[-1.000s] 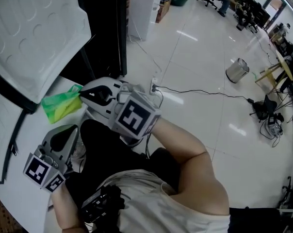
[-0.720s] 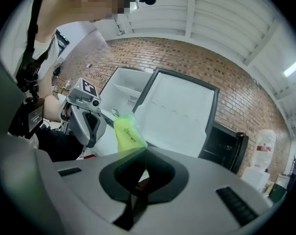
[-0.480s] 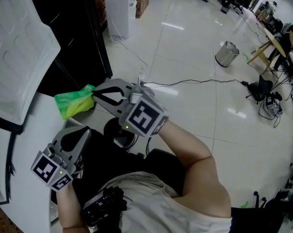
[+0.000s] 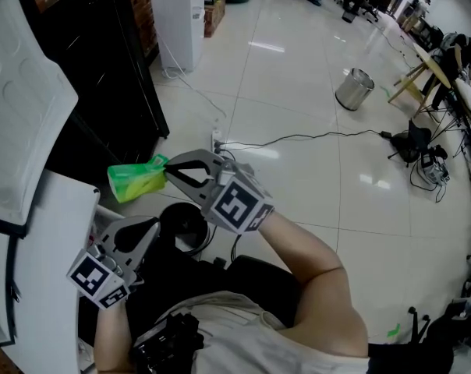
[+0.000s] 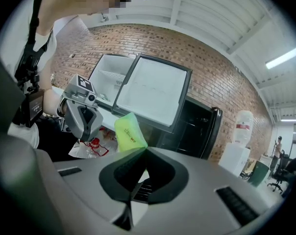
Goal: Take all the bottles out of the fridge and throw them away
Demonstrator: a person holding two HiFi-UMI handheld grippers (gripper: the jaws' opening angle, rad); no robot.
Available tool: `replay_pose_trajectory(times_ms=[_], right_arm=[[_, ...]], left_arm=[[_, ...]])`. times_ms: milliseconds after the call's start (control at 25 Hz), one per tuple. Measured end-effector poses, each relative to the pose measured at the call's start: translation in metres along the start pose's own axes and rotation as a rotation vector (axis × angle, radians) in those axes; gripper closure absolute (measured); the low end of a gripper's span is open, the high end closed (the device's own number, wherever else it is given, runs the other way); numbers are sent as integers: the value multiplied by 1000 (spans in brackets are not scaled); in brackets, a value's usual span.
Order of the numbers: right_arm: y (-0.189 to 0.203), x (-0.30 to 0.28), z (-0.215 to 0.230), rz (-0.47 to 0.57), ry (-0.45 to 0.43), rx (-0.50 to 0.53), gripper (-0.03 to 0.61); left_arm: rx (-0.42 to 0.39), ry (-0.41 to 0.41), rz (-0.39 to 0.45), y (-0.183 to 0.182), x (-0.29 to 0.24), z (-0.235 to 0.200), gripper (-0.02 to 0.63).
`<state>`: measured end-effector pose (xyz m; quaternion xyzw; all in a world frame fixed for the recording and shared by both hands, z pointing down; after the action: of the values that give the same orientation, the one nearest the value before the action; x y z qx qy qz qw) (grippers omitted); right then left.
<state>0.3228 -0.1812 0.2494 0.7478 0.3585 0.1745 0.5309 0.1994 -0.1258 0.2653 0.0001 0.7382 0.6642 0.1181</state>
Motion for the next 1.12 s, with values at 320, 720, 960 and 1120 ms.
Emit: replay_pose_trajectory(times_ms=[320, 720, 960, 1120], right_arm=[[39, -7, -4, -76, -11, -16, 577], [92, -18, -29, -178, -74, -46, 577], [123, -28, -45, -244, -118, -43, 577], [145, -37, -53, -281, -141, -39, 577]], left_arm=[[15, 23, 8, 24, -8, -11, 612], [-9, 66, 9, 37, -19, -5, 612], [4, 66, -7, 51, -27, -11, 612], [17, 64, -14, 59, -29, -17, 612]])
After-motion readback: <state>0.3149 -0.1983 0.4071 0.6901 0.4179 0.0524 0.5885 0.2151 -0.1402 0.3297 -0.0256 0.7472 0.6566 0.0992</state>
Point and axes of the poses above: the fingertips, and each gripper's own axes: x backward along the fingers, z to its right, y out of its underside, the point moved 5 cm from there along x, backward along the fingers, and after that the axes turned 7 degrees about y, right-handed, at the moved point
